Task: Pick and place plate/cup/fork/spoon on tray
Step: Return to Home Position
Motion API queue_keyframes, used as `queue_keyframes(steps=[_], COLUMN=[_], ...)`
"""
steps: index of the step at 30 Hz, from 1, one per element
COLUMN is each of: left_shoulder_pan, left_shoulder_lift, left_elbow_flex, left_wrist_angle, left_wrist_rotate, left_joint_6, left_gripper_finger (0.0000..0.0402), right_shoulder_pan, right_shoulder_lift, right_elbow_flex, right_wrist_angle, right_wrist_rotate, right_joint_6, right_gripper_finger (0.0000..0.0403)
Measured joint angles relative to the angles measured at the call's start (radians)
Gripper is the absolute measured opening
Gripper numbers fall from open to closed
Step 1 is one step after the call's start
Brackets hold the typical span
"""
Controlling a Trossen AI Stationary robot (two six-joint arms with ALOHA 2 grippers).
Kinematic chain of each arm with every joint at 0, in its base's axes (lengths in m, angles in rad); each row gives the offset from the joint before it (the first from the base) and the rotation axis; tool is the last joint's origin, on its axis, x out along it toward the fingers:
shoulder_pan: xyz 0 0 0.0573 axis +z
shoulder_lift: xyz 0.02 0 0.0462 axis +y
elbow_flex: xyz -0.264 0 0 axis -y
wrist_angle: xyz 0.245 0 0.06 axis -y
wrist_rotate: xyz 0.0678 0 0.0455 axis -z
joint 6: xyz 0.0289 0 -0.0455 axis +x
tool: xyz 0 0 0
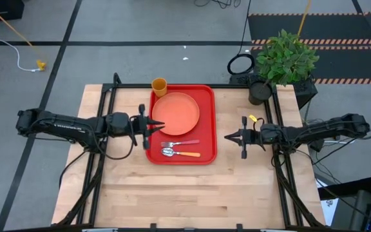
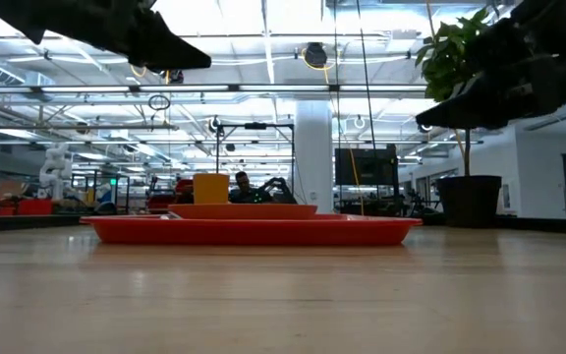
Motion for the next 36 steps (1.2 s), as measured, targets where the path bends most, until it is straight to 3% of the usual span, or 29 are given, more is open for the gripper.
queue_keyframes(steps=[5, 12, 25, 36], left_shoulder_pan=[0.000, -0.021, -0.046, -0.046], left_shoulder_lift=[-0.001, -0.001, -0.001, -0.001], left_elbow_flex=[-0.005, -0.006, -0.006, -0.006], left_wrist_angle=[-0.003, -0.009, -0.017, -0.016], left_wrist_rotate=[0.034, 0.036, 0.033, 0.033], left_joint_6=[-0.019, -0.071, -0.044, -0.061], left_gripper_finger=[0.0007, 0.0004, 0.0008, 0.0009], right_shoulder_pan=[0.000, 0.056, 0.085, 0.085], right_shoulder_lift=[-0.015, -0.048, -0.250, -0.428], right_elbow_flex=[-0.054, -0.110, -0.116, -0.117], right_wrist_angle=[0.041, 0.043, 0.018, -0.130], right_wrist_rotate=[-0.001, 0.000, 0.000, -0.001], right_joint_6=[0.032, 0.107, -0.011, -0.020], right_gripper_finger=[0.0000, 0.0000, 0.0000, 0.0000])
